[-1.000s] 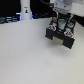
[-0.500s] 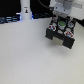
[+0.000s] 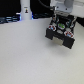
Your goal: Open the kcup holder, insert the kcup into the holder, and close the kcup holder
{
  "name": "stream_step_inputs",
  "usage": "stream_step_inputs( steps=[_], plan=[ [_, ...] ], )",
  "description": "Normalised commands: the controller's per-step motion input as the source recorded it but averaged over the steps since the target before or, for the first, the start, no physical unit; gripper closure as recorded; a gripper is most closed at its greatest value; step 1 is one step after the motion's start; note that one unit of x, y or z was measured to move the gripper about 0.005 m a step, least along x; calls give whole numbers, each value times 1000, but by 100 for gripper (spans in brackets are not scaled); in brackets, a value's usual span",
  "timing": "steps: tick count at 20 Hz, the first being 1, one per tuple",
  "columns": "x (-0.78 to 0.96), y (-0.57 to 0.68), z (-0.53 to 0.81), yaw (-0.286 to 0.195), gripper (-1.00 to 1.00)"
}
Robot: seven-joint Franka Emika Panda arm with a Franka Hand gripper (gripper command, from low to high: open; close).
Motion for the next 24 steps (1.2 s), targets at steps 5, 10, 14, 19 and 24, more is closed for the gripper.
stream_step_inputs(
  steps=[5,10,14,19,24],
  plan=[
    [543,-537,453,25,-100],
    [618,-545,262,6,-100],
    [656,-460,124,8,-100],
    [688,-405,26,9,-100],
    [715,-214,-57,17,-100]
  ],
)
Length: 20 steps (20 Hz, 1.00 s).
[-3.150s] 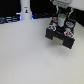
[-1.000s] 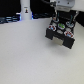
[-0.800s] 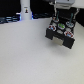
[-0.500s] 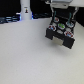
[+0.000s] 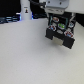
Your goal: Open the kcup holder, insert the kcup into the holder, and close the kcup holder
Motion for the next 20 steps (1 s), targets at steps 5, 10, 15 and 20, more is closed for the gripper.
stream_step_inputs(
  steps=[5,10,15,20],
  plan=[
    [528,42,-171,30,-100],
    [-6,257,-239,105,-100],
    [-351,394,-210,146,-100],
    [-515,415,-201,148,-100]
  ],
)
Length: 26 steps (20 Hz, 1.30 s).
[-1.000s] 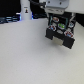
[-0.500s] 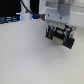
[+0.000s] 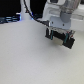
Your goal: Open the kcup holder, insert the kcup into the holder, and close the kcup holder
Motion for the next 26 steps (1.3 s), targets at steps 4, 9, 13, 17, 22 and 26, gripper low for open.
stream_step_inputs(
  steps=[4,9,13,17,22,26],
  plan=[
    [-625,511,-139,97,-100],
    [-662,564,-104,71,-100],
    [-663,584,-69,62,-100],
    [-611,581,-10,73,-100],
    [-611,592,-28,71,-100],
    [-612,580,-57,74,-100]
  ],
)
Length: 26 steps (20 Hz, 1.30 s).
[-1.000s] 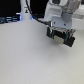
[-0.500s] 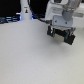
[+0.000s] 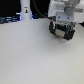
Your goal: Open the kcup holder, insert the kcup into the holder, and close the kcup holder
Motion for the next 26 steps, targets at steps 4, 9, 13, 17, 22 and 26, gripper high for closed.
stream_step_inputs(
  steps=[4,9,13,17,22,26],
  plan=[
    [-612,576,-62,75,-100],
    [-614,577,-58,74,-100],
    [-614,564,-52,79,-100],
    [-518,561,74,77,-100],
    [107,165,862,32,-100],
    [99,-16,262,-3,-100]
  ],
)
